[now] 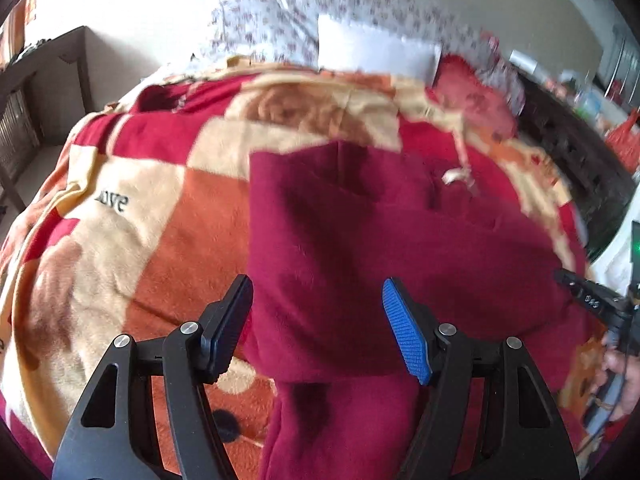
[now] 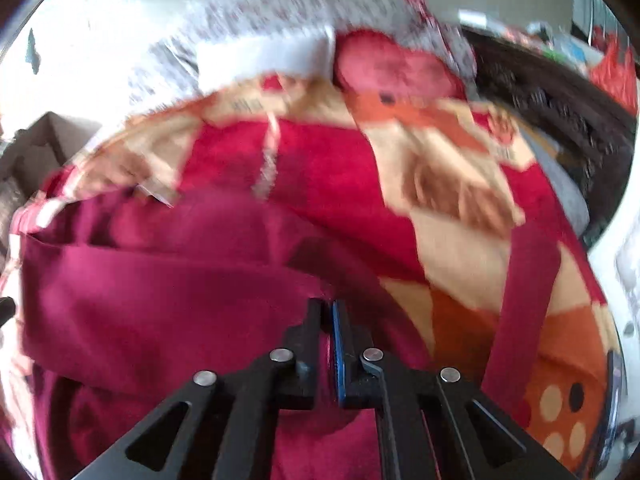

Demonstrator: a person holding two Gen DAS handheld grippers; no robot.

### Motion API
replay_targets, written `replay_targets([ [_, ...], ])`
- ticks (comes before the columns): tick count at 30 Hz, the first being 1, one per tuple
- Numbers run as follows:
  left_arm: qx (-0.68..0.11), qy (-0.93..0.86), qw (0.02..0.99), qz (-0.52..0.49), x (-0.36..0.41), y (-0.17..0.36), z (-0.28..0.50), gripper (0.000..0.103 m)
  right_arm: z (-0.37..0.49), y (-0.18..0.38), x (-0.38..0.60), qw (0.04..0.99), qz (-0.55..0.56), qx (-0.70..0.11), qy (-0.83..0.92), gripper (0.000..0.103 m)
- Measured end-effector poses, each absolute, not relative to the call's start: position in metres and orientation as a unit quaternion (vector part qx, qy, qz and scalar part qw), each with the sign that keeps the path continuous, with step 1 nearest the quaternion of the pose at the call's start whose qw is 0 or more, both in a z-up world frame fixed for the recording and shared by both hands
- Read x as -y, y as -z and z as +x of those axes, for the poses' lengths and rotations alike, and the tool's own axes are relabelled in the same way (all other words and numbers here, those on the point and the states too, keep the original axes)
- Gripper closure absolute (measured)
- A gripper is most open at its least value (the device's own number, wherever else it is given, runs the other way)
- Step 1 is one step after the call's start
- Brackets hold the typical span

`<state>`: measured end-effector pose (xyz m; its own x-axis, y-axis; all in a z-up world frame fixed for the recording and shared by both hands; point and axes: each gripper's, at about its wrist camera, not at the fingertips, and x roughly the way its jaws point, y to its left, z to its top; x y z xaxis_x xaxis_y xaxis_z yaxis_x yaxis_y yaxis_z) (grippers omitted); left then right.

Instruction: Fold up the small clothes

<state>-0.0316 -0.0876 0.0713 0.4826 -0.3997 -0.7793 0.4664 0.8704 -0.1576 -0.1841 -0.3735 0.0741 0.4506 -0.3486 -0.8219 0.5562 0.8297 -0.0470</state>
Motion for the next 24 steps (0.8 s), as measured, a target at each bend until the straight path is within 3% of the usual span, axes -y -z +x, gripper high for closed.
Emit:
replay_targets([
  [3,-0.452,0.242,0.856,0.057,0.095,-0.061,-0.025,0.035,-0.19,-0.077,0.37,0.842,0.114,-0.452,0.27,0.09],
  [5,-0.446,0.238,0.861,0.056,0.094,-0.06,-0.022,0.035,-0.2,-0.09,0.365,0.849,0.109,-0.436,0.279,0.062],
  [6,-0.445,0.236,0.862,0.054,0.094,-0.06,-0.019,0.035,-0.206,-0.097,0.361,0.854,0.107,-0.423,0.282,0.054],
  [11,-0.461,0.226,0.857,0.049,0.097,-0.046,-0.006,0.035,-0.2,-0.095,0.345,0.868,0.112,-0.422,0.236,0.054],
  [15,-0.471,0.225,0.851,0.061,0.102,-0.036,-0.006,0.035,-0.183,-0.065,0.343,0.854,0.104,-0.451,0.236,0.067],
  [24,-0.456,0.233,0.858,0.04,0.097,-0.061,-0.023,0.035,-0.192,-0.079,0.339,0.855,0.111,-0.445,0.241,0.067],
])
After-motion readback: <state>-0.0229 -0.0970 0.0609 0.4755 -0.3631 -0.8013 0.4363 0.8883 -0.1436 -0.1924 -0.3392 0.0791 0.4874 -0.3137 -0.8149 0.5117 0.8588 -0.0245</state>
